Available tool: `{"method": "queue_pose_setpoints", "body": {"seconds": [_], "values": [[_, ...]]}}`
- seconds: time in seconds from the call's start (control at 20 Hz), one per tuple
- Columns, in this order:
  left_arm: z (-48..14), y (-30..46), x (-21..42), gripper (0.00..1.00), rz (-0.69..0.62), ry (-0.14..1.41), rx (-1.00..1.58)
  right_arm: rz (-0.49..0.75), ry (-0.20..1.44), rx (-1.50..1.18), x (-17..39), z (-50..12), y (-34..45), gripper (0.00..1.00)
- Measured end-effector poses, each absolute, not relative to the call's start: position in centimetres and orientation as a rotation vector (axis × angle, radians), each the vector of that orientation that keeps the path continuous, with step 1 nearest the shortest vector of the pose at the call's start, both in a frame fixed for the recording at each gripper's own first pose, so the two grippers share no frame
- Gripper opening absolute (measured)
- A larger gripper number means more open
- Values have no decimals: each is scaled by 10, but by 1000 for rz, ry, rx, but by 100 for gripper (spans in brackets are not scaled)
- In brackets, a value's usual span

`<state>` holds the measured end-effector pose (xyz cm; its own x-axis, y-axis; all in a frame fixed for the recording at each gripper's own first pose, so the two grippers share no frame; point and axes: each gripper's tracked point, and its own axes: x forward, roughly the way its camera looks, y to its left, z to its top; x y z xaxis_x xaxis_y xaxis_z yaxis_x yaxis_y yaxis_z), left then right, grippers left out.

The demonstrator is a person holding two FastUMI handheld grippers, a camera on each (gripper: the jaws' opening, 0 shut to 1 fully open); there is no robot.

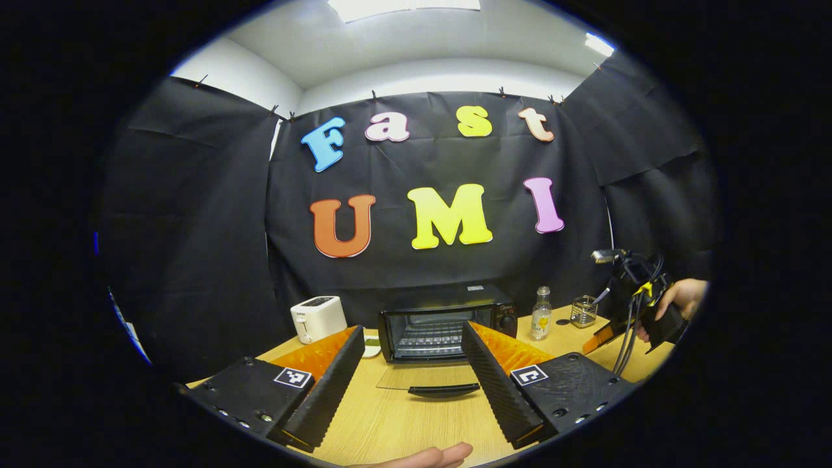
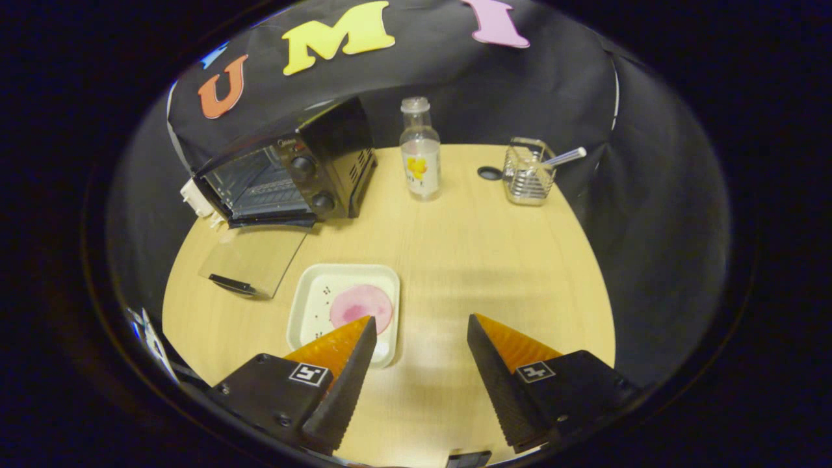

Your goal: Open the electric oven with the left hand, put the food in, and close the electric oven.

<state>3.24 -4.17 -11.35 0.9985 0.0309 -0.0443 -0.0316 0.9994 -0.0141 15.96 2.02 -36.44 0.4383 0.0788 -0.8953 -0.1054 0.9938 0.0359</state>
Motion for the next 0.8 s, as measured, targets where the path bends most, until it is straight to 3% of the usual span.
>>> {"method": "queue_pose_setpoints", "body": {"seconds": [0.1, 0.2, 0.25, 0.35, 0.4, 0.5, 0.65, 0.8], "values": [[-104, -45, 26, 95, 13, 18, -26, 132, 1196, 17, 153, -384, 28, 81], [-98, -44, 19, 95, -2, 4, -24, 195, 1273, 41, 145, -398, 38, 68], [-96, -44, 18, 95, -10, -4, -19, 199, 1288, 51, 147, -404, 37, 59], [-94, -40, 18, 95, -11, -14, -12, 174, 1335, 81, 148, -418, 35, 50], [-95, -34, 18, 95, -1, -12, -13, 203, 1378, 114, 141, -423, 41, 39], [-97, -27, 19, 95, 15, -6, -25, 285, 1442, 181, 132, -430, 54, 7], [-102, -21, 20, 95, 35, 18, -44, 315, 1462, 238, 139, -433, 45, 0], [-103, -9, 19, 95, 54, 30, -45, 342, 1436, 367, 141, -431, 47, 2]]}}
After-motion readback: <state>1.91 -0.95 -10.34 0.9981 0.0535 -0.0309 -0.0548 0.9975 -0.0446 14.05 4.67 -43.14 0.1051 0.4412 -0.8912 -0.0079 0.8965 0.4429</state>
